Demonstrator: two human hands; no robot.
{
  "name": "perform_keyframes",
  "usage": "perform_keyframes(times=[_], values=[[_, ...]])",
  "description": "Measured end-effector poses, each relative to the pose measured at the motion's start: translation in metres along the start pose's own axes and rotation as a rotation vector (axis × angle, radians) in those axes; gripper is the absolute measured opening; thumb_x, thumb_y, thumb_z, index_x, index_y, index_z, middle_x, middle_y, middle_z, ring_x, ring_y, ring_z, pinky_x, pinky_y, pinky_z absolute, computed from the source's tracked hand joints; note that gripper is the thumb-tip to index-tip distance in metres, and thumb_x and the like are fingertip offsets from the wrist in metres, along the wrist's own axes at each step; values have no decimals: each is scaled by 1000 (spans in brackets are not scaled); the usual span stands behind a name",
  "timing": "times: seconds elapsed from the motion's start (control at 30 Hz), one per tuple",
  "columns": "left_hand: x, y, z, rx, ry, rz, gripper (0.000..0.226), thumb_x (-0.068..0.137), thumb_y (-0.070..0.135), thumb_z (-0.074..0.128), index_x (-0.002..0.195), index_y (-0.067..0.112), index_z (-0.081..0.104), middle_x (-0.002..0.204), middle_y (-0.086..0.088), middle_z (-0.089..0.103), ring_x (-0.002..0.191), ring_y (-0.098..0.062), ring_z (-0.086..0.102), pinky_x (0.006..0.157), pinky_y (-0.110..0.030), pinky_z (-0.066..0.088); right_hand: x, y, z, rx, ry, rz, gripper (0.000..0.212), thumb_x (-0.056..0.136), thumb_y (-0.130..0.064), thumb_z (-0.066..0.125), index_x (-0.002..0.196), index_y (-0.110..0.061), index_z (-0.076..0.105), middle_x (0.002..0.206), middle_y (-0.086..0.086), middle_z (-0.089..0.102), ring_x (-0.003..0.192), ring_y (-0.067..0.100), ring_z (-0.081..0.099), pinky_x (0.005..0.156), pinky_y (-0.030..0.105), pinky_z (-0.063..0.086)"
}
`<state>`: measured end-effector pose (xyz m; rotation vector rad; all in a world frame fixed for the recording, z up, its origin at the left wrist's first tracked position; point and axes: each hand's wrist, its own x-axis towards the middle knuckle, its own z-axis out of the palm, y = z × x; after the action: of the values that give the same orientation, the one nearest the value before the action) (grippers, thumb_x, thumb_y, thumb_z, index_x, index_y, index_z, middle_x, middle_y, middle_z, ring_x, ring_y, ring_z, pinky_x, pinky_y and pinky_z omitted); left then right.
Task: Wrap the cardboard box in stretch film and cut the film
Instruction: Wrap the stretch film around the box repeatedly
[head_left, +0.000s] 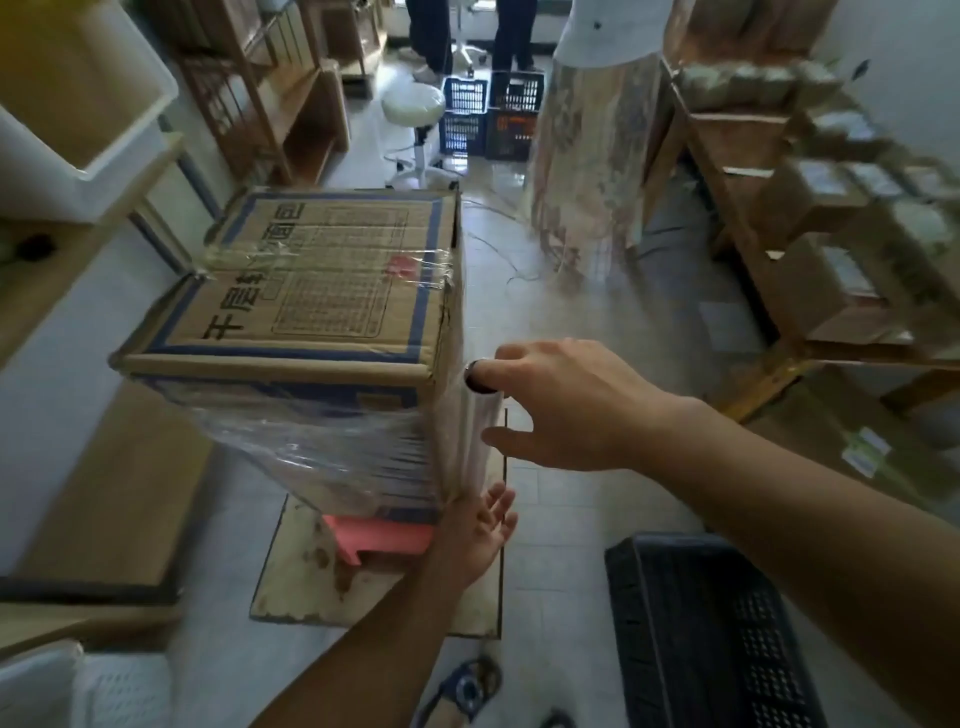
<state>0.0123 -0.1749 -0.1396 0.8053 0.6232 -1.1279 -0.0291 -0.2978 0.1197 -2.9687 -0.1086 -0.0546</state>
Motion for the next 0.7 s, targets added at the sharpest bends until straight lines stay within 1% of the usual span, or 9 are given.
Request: perform_keyframes(times=[0.03,0.07,0.13,0.3,0.43,0.5,0.57,0.63,0.7], values=[[3,0,3,-15,22,10,40,71,-16,28,95,3,55,108,-13,58,104,-27,59,81,-41,48,0,5,1,2,-2,-24,44,86,-46,65,125,-27,56,101,-6,65,76,14,58,53,21,37],[5,0,6,-33,39,20,44,70,-16,26,98,2,55,108,-14,58,103,-27,59,80,-40,48,0,9,1,-3,-5,-44,43,86,-46,65,124,-26,56,100,-6,65,73,13,56,51,20,32],[9,-2,13,-52,57,51,43,76,-17,20,97,1,54,105,-14,57,99,-25,59,80,-39,48,1,19,1,-21,-11,-80,42,86,-46,66,122,-26,55,98,-6,64,71,14,55,49,19,28],[16,-5,29,-80,52,115,49,74,-18,18,100,4,53,100,-11,58,95,-24,61,80,-39,50,9,38,-2,-51,-23,-148,40,85,-48,65,118,-28,54,96,-6,61,70,15,56,47,21,30],[24,-4,36,-114,37,133,37,82,-15,24,90,4,56,100,-9,59,95,-22,60,78,-38,47,22,52,-5,-43,-31,-196,43,85,-49,65,122,-29,54,96,-8,60,70,14,56,47,18,27],[32,-3,40,-144,32,135,33,85,-12,28,88,4,56,101,-8,60,96,-22,61,77,-38,47,31,60,-5,-50,-29,-220,43,85,-49,65,122,-29,55,96,-9,60,67,12,52,47,18,25],[39,0,46,-173,12,135,38,84,-13,28,90,6,60,99,-6,64,96,-21,62,77,-37,47,40,69,-6,-55,-26,-238,42,85,-49,66,120,-28,55,94,-8,61,65,12,49,47,17,24],[47,4,53,-210,-1,123,48,81,-15,25,96,7,65,96,-6,68,98,-20,63,77,-36,48,50,79,-6,-60,-42,-249,42,84,-50,65,119,-28,54,95,-8,61,66,13,49,47,19,26],[54,8,61,-251,-6,126,52,80,-16,24,100,7,66,94,-7,72,100,-20,64,78,-37,49,60,88,-7,-60,-62,-264,43,85,-50,65,120,-28,54,98,-8,61,67,12,47,49,21,28]])
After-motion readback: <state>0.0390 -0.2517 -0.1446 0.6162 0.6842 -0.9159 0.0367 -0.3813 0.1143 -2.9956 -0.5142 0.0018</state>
